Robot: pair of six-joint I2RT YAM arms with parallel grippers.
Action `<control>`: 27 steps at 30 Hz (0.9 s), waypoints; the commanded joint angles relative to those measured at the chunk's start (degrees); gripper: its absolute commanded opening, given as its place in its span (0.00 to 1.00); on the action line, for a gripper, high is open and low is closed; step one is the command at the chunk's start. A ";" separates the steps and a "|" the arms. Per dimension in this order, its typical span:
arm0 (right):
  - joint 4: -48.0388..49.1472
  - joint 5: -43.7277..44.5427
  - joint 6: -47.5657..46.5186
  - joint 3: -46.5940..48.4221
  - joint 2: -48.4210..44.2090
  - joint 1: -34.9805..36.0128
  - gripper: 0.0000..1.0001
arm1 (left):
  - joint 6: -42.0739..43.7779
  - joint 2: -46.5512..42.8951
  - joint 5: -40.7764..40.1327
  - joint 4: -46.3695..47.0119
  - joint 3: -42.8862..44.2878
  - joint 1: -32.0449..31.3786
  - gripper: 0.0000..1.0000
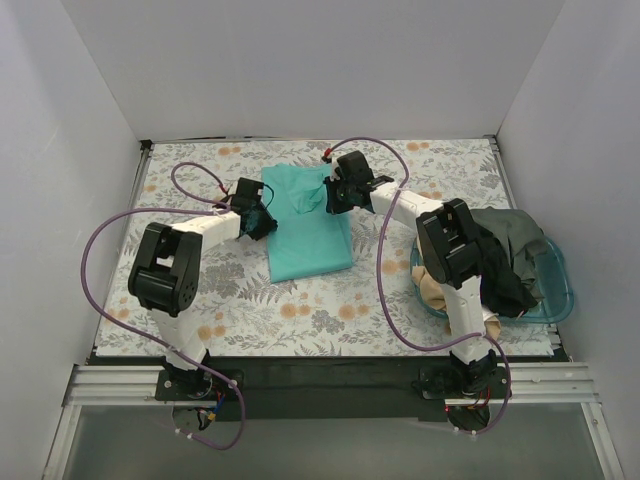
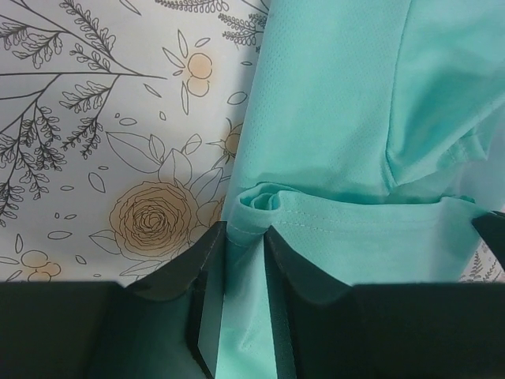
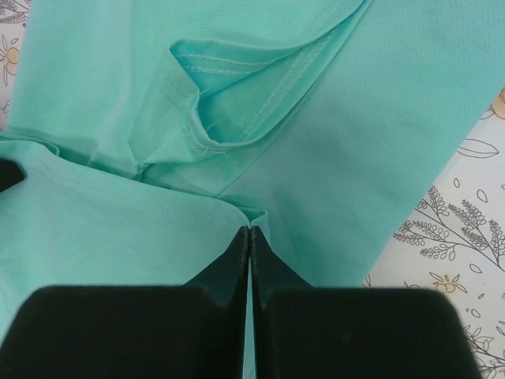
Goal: Fold and stack the t-shirts
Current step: Fold the tshirt
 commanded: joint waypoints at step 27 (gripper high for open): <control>0.84 6.48 1.78 -4.31 -7.24 -2.15 0.01 | 2.99 -0.54 -1.57 -0.43 3.92 -0.54 0.04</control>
